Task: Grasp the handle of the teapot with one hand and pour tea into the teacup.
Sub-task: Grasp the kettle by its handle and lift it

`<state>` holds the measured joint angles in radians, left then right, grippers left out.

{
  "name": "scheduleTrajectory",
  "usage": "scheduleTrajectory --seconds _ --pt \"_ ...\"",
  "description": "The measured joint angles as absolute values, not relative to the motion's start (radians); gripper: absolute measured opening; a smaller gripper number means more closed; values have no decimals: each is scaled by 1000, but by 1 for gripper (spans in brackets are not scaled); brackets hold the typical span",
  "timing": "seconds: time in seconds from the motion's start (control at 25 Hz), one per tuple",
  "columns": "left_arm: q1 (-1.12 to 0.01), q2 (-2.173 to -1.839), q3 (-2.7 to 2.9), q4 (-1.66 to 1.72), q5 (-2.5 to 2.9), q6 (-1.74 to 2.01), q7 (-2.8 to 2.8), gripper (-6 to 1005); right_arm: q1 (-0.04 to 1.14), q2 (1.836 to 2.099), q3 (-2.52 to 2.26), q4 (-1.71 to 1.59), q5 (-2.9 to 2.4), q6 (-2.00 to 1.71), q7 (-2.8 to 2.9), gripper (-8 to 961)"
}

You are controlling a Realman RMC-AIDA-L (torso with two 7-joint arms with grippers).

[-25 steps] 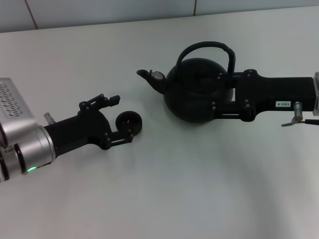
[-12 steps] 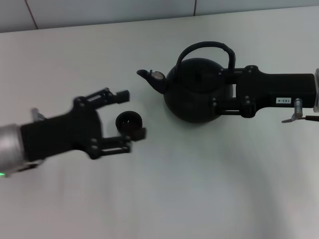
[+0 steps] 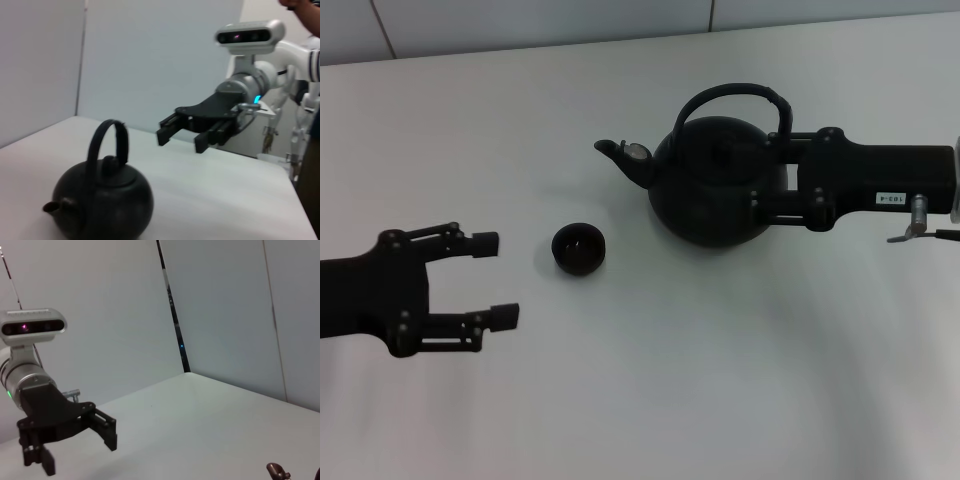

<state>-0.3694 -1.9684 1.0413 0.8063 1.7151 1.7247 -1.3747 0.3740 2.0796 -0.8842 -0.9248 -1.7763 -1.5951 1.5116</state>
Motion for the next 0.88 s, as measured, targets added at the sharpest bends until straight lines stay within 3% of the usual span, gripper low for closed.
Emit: scheduleTrajectory --seconds 0.44,0.72,0.88 --pt "-356 -2006 1002 859 1784 1704 -1375 859 275 2083 -883 -1026 -1732 -1619 1517 630" --pt "-360 -2010 1001 860 1806 1697 -1377 859 138 2090 -844 -1104 -1626 -1616 1507 630" --pt "-361 -2009 1000 861 1807 1696 -1377 859 124 2091 -779 -1093 -1616 -1612 1506 630"
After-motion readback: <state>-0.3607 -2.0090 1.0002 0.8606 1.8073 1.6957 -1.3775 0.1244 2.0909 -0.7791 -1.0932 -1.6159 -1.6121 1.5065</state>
